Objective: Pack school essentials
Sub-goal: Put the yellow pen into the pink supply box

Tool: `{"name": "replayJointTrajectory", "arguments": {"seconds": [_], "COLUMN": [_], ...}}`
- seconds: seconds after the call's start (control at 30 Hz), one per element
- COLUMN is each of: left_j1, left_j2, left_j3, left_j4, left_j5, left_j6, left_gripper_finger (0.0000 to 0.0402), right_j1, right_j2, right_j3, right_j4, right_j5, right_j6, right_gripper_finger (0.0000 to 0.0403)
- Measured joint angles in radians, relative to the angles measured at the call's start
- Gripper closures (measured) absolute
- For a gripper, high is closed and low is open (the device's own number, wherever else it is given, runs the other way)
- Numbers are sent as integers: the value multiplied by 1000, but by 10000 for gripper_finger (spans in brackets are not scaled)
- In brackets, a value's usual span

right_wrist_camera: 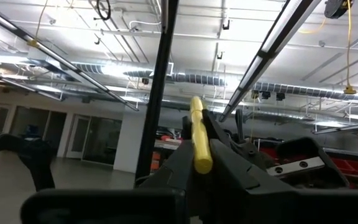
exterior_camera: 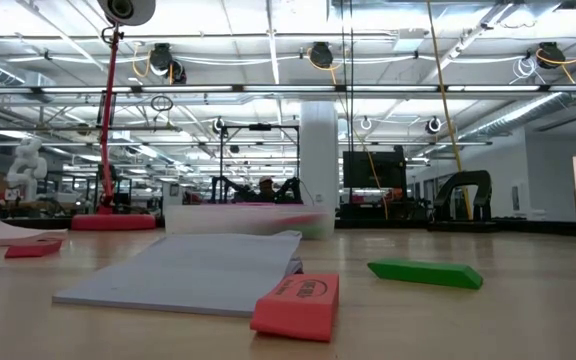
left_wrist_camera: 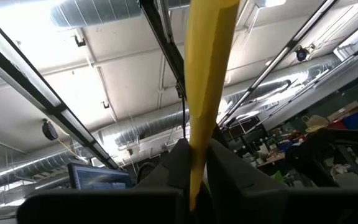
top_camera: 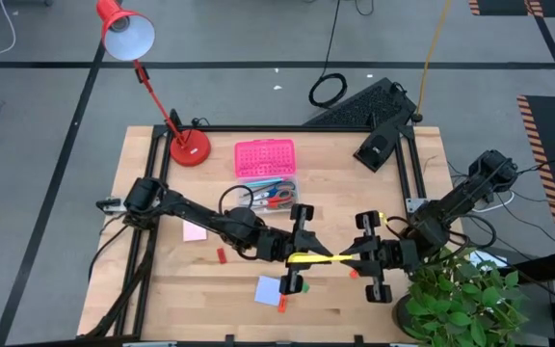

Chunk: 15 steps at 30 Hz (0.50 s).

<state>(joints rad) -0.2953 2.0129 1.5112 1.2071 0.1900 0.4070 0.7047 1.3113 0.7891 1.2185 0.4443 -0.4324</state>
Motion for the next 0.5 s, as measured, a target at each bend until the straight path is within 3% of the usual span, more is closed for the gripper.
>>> {"name": "replayJointTrajectory", "arguments": {"seconds": [0.17,0.3,0.5], "left_j1": [-1,0,12], "left_j2": [0,-6,-107], "left_j3": [0,-1,-2], "left_j4": [-6,-15,-299], "left_j5": [5,9,-29], "left_j6": [-32,-52,-70], "left_gripper_finger": [352,359,367], "right_j1": [19,42,85], "right_j2": [-1,-10,-28], "right_j3": [0,0,0], "right_j4": [5,-6,-46], "right_j5": [38,141,314], "right_j6": [0,-29,-104], "right_gripper_finger": [315,258,191]}}
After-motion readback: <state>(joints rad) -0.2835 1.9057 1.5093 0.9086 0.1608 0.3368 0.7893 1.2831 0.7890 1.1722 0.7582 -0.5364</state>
